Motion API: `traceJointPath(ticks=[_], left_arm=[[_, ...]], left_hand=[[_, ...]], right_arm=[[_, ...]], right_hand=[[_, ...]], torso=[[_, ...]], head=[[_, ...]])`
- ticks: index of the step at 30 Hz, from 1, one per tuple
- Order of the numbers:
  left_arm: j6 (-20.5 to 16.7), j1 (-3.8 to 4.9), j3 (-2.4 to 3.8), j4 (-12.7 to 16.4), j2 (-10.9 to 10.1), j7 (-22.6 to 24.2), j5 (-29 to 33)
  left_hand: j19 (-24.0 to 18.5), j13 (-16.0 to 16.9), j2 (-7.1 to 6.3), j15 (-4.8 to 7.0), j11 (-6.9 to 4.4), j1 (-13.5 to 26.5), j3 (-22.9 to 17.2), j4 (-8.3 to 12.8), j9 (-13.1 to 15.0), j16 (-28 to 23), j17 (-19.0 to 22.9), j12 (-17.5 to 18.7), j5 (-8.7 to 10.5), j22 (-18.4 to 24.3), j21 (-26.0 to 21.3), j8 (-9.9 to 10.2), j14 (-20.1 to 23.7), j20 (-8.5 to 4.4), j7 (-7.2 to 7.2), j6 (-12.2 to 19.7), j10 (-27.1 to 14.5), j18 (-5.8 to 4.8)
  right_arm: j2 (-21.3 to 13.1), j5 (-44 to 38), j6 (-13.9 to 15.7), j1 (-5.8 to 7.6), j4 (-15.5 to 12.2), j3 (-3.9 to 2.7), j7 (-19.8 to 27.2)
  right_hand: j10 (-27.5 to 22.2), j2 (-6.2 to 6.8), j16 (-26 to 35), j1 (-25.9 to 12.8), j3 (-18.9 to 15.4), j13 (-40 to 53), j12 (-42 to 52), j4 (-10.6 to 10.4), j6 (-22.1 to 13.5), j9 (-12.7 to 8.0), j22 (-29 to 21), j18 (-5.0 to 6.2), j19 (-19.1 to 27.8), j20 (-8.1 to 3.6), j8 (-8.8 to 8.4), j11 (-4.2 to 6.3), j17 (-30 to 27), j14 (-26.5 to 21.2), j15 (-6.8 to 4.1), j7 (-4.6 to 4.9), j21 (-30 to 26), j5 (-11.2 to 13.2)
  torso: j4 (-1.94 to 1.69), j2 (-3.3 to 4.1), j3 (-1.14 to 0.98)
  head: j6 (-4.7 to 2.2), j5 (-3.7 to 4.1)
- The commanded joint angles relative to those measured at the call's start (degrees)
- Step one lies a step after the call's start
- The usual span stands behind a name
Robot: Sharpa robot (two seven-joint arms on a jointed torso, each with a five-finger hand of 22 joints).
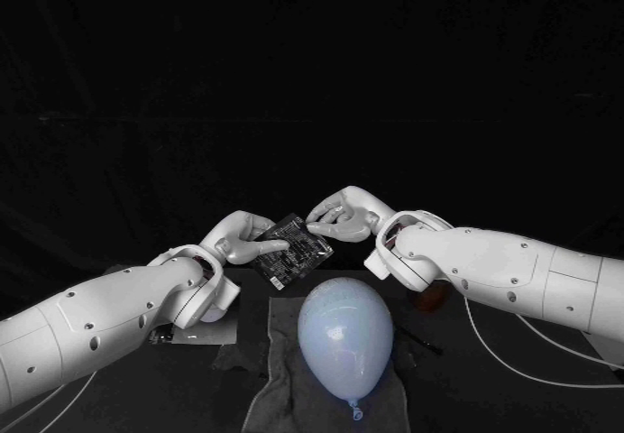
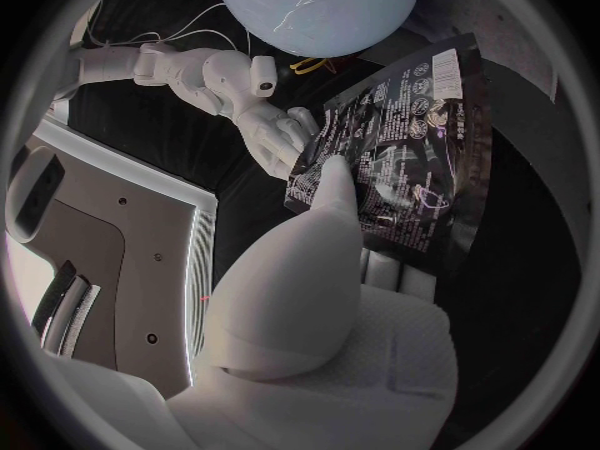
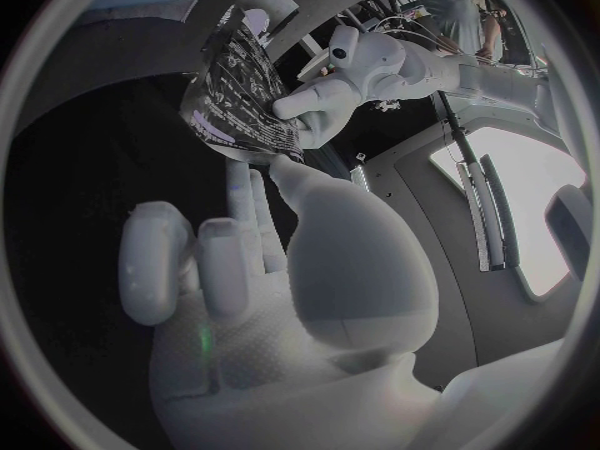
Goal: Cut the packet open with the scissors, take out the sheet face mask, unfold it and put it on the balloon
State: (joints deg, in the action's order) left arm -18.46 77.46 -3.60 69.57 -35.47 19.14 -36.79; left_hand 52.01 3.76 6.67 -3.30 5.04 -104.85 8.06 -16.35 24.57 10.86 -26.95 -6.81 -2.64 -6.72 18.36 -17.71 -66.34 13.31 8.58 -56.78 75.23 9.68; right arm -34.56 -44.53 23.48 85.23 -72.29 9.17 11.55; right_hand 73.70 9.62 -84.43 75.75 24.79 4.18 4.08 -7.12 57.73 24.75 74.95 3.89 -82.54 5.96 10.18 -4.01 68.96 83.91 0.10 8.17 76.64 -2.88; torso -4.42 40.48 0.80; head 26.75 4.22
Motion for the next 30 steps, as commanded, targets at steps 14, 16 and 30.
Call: traceJointPath(ticks=[14,16,30], left_arm=[[0.7,0.14,0.13,0.0,-0.1,1.1,1.2],[0.7,0.14,0.13,0.1,-0.1,1.1,1.2],[1.2,0.15,0.18,1.7,-0.2,2.2,1.5]], left_hand=[[0.4,0.1,8.12,-0.04,-0.12,-0.9,0.2,0.1,0.1,-0.2,-0.1,0.3,-0.1,-0.1,0.3,0.3,-0.1,-0.11,-0.13,0.1,0.5,0.83],[0.4,0.1,8.12,-0.04,-0.12,-0.9,0.2,0.1,0.1,-0.2,-0.1,0.3,-0.1,-0.1,0.3,0.3,-0.1,-0.11,-0.13,0.1,0.5,0.83],[0.5,0.1,8.11,-0.03,-0.12,-0.9,0.3,0.1,0.1,-0.2,-0.1,0.3,-0.1,-0.1,0.4,0.2,-0.2,-0.14,-0.14,0.0,0.6,0.82]], right_arm=[[-1.2,-3.3,-2.6,-0.08,-0.4,0.01,-1.3],[-1.1,-3.4,-2.8,-0.08,-0.3,0.02,-1.4],[0.3,-4.2,-4.9,-0.66,0.8,0.1,-2.8]], right_hand=[[0.1,0.66,-0.2,2.6,3.3,-0.2,-0.4,1.9,0.3,-0.4,8.2,-0.65,0.0,-0.04,-0.77,-0.25,0.0,2.2,-0.16,0.35,-0.2,-0.4],[0.1,0.64,-0.2,2.6,3.5,-0.2,-0.4,1.9,0.3,-0.5,8.2,-0.64,0.0,-0.03,-0.78,-0.25,0.0,2.2,-0.16,0.35,-0.2,-0.5],[0.5,0.34,-0.2,2.8,5.0,-0.1,-0.3,2.5,0.9,-0.5,8.2,-0.62,0.0,-0.02,-0.7,-0.17,-0.1,2.2,-0.2,0.27,-0.3,-0.2]], torso=[[0.01,0.01,-0.01],[0.01,0.01,-0.02],[0.03,0.07,0.06]], head=[[0.1,0.05],[0.11,0.1],[0.36,0.18]])
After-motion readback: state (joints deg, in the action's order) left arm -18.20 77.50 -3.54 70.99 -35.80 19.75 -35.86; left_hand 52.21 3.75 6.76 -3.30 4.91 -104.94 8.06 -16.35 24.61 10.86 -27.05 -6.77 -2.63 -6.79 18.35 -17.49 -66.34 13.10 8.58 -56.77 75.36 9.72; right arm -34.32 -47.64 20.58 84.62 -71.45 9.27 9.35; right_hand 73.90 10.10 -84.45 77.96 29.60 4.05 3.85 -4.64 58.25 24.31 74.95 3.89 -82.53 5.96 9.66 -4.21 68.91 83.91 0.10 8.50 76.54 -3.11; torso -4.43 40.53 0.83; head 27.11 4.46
